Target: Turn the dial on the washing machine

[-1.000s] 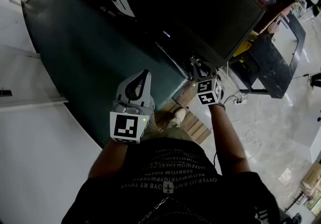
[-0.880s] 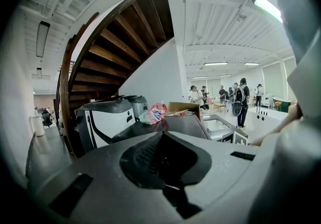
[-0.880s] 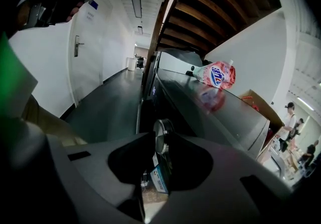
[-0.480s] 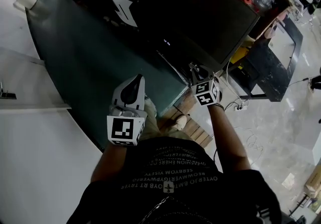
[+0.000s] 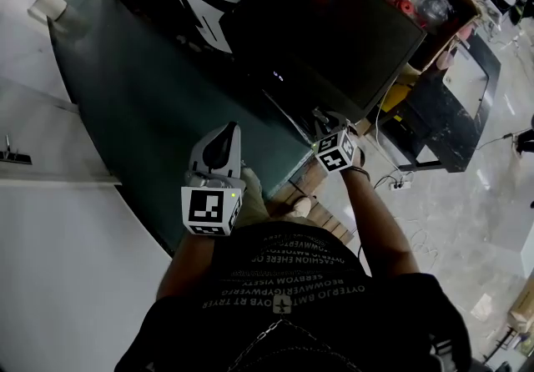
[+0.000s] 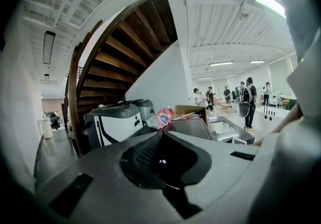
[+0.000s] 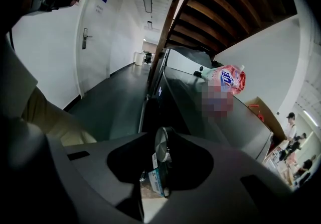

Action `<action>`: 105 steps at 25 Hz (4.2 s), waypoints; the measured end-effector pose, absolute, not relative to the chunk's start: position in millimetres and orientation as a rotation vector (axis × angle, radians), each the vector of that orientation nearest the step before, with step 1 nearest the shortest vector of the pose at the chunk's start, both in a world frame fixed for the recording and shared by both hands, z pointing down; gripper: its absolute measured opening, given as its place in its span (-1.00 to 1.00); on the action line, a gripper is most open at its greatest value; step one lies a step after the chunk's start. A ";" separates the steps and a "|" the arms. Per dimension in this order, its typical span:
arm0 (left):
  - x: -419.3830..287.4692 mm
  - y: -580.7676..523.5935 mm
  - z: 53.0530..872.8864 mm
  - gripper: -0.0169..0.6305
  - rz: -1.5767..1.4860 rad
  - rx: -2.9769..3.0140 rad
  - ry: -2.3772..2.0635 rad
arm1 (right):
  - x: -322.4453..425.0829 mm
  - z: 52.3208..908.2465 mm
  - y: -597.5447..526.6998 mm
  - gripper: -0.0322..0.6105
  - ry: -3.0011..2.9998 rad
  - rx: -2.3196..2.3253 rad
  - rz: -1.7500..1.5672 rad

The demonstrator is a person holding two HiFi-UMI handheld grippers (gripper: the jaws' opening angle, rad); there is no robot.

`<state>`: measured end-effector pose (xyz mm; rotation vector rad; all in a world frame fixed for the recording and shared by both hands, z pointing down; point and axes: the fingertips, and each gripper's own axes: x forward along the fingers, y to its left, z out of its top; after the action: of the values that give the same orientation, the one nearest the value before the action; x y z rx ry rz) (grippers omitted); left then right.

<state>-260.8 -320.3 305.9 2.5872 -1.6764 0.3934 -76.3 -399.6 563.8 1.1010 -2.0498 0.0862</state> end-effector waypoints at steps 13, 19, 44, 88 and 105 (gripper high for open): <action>-248.0 -320.7 295.3 -0.93 0.385 2.603 -1.695 | -70.2 567.1 -392.7 -0.62 -2.029 1.063 0.162; -245.3 -321.3 290.2 -0.93 0.360 2.604 -1.701 | -65.1 570.7 -389.4 -0.62 -2.018 1.051 0.172; -248.4 -297.6 301.1 -0.93 0.379 2.588 -1.674 | -72.7 573.5 -385.4 -0.61 -2.007 1.012 0.076; -244.4 -308.5 309.8 -0.93 0.390 2.578 -1.652 | -77.5 568.1 -391.9 -0.58 -1.988 1.031 0.028; -248.1 -296.4 308.7 -0.93 0.405 2.577 -1.668 | -89.8 561.0 -401.3 -0.42 -1.994 1.020 0.002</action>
<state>-248.1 -296.4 308.7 2.5773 -1.6676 0.4055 -89.8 -401.3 561.0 1.0202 -1.9943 0.0023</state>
